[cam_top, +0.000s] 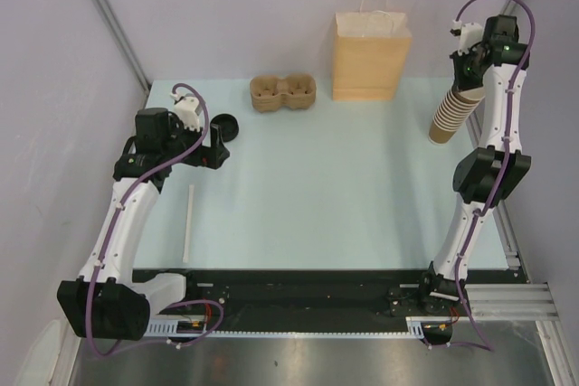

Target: Pack the takeout coffee

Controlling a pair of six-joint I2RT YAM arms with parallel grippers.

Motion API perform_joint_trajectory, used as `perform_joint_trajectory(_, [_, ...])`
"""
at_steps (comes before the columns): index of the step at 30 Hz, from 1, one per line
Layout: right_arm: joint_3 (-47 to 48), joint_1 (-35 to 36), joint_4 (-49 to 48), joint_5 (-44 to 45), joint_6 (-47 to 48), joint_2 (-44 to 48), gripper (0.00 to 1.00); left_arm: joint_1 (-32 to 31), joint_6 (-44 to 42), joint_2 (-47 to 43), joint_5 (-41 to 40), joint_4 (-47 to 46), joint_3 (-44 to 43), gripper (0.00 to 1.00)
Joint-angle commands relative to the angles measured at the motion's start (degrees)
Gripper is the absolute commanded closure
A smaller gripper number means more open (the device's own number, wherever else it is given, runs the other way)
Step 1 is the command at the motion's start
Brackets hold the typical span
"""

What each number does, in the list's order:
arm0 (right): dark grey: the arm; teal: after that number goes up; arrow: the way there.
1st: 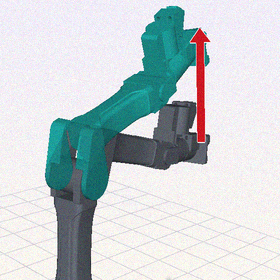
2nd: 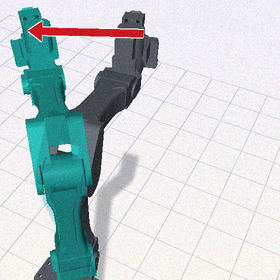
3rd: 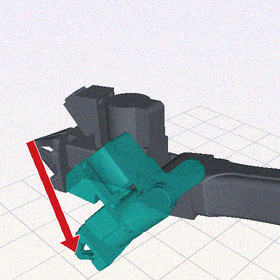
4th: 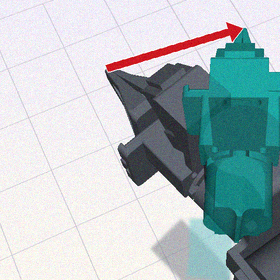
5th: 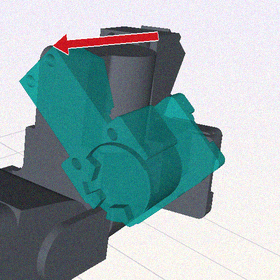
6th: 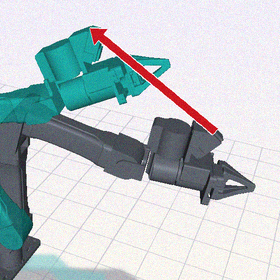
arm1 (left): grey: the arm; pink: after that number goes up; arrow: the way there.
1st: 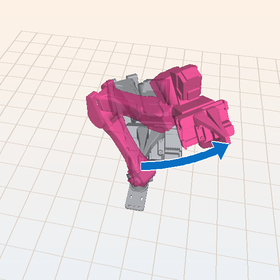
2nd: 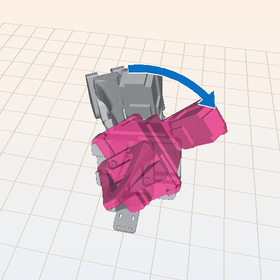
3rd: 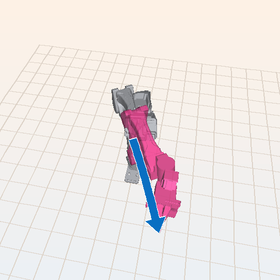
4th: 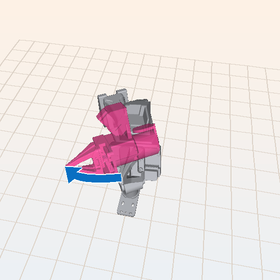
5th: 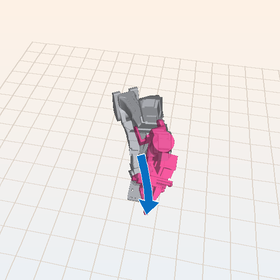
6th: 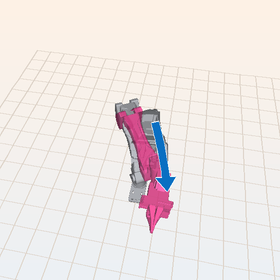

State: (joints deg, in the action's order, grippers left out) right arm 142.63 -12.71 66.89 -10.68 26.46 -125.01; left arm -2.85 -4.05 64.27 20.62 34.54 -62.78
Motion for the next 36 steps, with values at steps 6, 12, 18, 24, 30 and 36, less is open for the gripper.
perform_joint_trajectory(6, [0.63,1.11,-2.82,3.2,3.95,7.94,1.0,-0.4,-0.6,-0.9,0.56,-1.94,-0.23,0.01])
perform_joint_trajectory(12, [0.64,3.39,-2.91,7.6,8.52,13.91,1.0,-0.4,-1.04,-0.81,0.47,-1.5,-1.11,0.0])
perform_joint_trajectory(18, [-0.94,7.95,-3.0,8.31,11.6,23.3,1.0,-0.4,-1.48,0.68,-0.14,-1.24,-3.57,0.0])
perform_joint_trajectory(24, [-11.91,26.19,-1.24,6.99,12.65,32.1,1.0,-0.4,1.32,5.68,-3.47,0.34,-10.07,0.0])
perform_joint_trajectory(30, [-32.04,48.37,-6.5,12.5,13.88,38.78,1.0,-0.05,3.7,11.13,-6.48,2.72,-15.79,0.0])
perform_joint_trajectory(36, [-50.41,65.95,-20.47,17.0,14.85,39.06,1.0,2.14,6.69,14.56,-2.88,3.24,-16.22,0.0])
